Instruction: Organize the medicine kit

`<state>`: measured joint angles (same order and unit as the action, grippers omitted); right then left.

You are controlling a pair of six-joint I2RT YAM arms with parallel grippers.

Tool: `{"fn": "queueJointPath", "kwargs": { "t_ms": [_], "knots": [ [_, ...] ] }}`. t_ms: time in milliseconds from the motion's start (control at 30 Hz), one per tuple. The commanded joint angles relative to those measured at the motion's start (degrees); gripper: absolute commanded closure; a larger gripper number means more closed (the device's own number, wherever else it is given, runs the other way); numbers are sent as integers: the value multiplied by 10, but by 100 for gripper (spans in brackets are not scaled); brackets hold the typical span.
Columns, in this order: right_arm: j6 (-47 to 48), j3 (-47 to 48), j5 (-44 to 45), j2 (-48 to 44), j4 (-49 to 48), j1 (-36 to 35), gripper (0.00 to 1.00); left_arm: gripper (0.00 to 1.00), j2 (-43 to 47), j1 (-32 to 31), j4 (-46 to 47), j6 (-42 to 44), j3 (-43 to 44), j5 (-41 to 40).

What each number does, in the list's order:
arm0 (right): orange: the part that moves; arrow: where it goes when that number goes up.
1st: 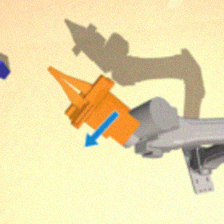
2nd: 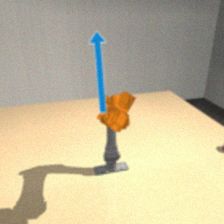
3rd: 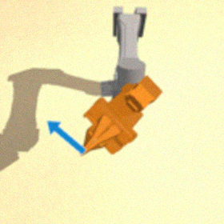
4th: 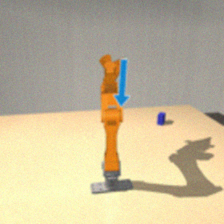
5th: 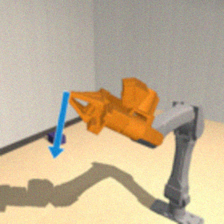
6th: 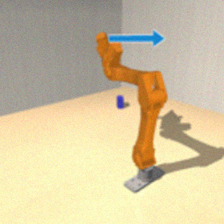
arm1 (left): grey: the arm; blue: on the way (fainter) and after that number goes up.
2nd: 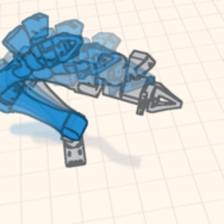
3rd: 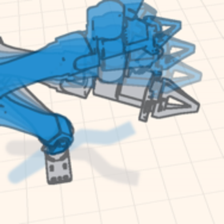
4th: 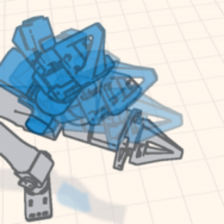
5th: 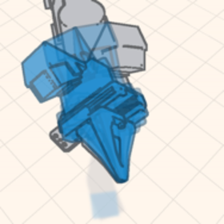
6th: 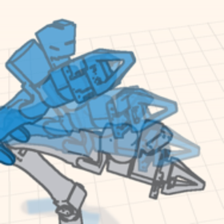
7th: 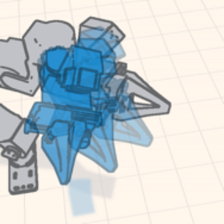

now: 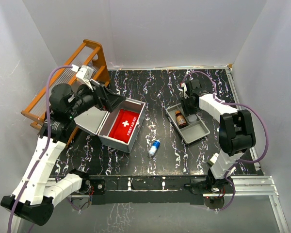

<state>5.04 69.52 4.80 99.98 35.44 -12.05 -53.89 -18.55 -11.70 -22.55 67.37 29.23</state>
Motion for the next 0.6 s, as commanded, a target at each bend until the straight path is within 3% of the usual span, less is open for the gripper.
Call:
{"fn": "queueJointPath", "kwargs": {
  "t_ms": [0, 233, 567],
  "knots": [
    [18, 2, 2, -6, -33, -1, 68, 1, -12, 1, 29, -4, 2, 23],
    [15, 9, -8, 22, -35, -1, 67, 1, -28, 1, 53, -20, -3, 35],
    [-7, 9, -20, 2, -43, -1, 49, 2, -28, 0, 53, -39, 3, 17]
  ]
}}
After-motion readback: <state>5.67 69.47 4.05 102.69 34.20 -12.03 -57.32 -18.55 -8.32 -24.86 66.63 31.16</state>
